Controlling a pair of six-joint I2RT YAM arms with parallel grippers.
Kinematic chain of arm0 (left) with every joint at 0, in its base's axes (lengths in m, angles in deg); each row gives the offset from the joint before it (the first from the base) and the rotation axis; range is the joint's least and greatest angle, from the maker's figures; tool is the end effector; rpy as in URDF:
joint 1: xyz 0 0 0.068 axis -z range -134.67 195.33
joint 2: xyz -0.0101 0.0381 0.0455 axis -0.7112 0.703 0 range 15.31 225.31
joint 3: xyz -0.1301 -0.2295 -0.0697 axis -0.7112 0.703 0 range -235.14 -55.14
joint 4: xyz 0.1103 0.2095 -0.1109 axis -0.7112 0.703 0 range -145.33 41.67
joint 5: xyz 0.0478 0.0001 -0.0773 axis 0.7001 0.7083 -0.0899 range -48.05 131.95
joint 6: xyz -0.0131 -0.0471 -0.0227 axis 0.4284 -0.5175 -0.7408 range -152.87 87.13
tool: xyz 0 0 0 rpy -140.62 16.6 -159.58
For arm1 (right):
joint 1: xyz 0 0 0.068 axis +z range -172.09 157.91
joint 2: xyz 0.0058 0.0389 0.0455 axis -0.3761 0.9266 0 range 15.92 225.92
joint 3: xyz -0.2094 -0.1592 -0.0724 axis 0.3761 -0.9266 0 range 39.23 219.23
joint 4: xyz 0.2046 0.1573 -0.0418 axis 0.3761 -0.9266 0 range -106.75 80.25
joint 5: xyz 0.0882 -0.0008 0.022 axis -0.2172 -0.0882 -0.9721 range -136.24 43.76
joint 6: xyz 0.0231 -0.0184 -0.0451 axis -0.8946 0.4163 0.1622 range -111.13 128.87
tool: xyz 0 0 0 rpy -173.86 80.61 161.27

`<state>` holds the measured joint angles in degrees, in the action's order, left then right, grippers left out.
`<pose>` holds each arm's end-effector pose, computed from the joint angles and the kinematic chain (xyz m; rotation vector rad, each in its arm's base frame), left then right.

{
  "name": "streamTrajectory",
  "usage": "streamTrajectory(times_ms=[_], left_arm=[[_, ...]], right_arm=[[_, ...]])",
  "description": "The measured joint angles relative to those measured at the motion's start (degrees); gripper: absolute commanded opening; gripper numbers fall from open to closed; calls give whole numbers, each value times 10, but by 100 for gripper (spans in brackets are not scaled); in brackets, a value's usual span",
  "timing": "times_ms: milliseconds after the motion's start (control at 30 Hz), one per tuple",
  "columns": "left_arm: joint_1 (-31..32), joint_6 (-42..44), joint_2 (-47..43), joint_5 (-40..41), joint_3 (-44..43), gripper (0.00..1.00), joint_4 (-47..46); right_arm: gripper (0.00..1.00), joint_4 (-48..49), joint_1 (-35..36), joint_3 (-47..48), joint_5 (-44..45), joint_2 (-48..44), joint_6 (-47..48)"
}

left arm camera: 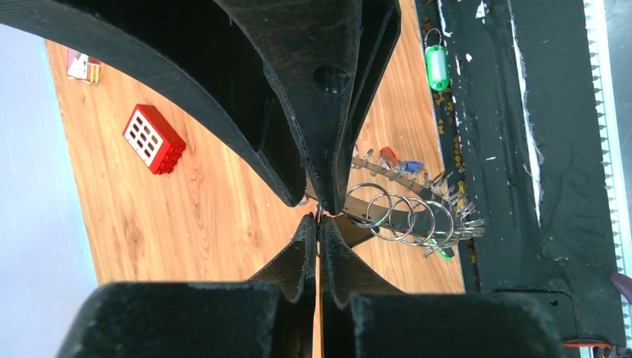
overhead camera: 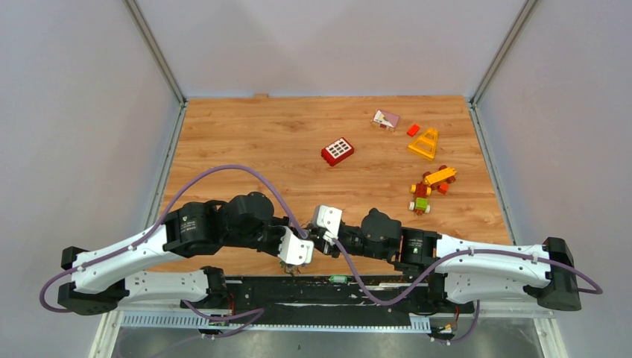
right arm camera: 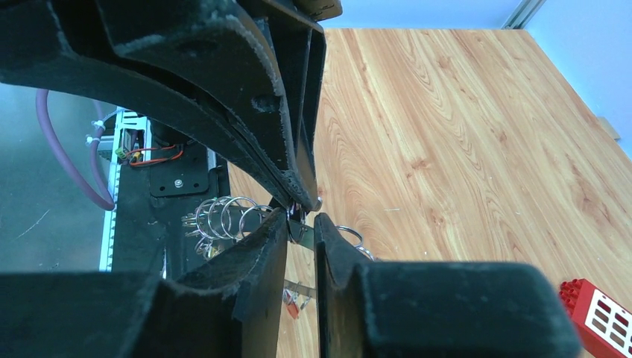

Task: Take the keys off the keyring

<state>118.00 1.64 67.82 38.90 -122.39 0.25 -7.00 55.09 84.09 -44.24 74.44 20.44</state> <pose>0.0470 -0.1569 0.3717 1.8804 1.3521 -0.4045 0.0549 0.2357 0.3184 -1.2618 1.3271 0.7922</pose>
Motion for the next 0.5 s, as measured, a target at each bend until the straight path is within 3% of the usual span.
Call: streamTrajectory(times_ms=[133,333,500], left_arm=[[0,2,0,2,0,0,0],[0,2,0,4,0,0,-1],[0,2,0,6,0,1,-2]], right_arm=[[17,0,0,0,-2,0,1],[1,-1,0,0,-8,0,1],[0,-1,0,0,-13,0,5]])
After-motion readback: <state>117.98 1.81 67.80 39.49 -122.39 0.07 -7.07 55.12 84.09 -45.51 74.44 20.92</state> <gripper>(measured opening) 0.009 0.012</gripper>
